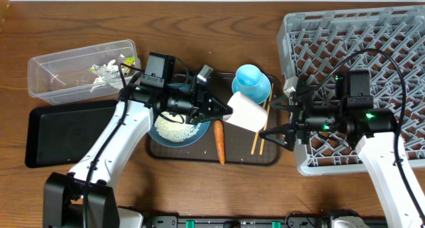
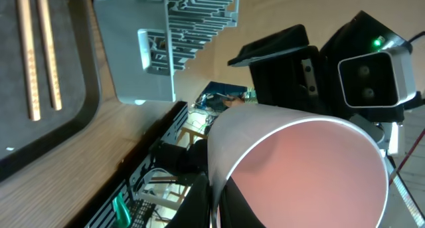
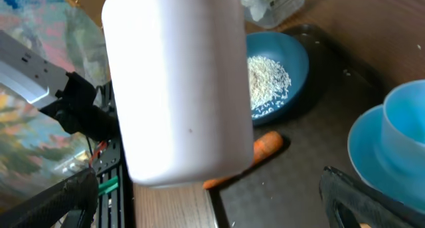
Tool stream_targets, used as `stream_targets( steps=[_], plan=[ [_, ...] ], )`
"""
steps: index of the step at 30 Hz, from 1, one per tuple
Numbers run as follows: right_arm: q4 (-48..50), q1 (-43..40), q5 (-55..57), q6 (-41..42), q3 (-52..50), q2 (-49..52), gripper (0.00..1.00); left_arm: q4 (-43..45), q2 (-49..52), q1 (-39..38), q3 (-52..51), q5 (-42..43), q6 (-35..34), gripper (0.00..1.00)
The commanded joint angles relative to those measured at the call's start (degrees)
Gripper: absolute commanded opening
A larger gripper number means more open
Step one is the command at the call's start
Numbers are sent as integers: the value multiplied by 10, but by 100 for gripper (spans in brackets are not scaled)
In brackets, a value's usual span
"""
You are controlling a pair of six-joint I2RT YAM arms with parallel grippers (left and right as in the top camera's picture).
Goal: Sort waste into correct bins and load items into the dishwasher rack
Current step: 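Lift the pink cup with the left gripper and hand it to the right gripper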
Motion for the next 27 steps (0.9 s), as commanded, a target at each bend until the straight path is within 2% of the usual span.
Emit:
stream_targets(
  steps=[1, 9, 17, 23, 27],
  plan=[
    [13, 24, -23, -6, 10, 4, 99, 16, -2, -5, 12, 21, -27, 6],
    [74, 42, -23, 33, 10, 4, 98, 25, -2, -26, 12, 12, -32, 6],
    [79, 54, -16, 37, 10, 4, 73, 30, -2, -27, 12, 10, -43, 7],
    [79, 63, -7, 37, 10, 4, 74, 35, -2, -27, 12, 10, -47, 7],
    [79, 63, -3, 37, 10, 4, 68, 36, -2, -27, 12, 10, -47, 7]
  ],
)
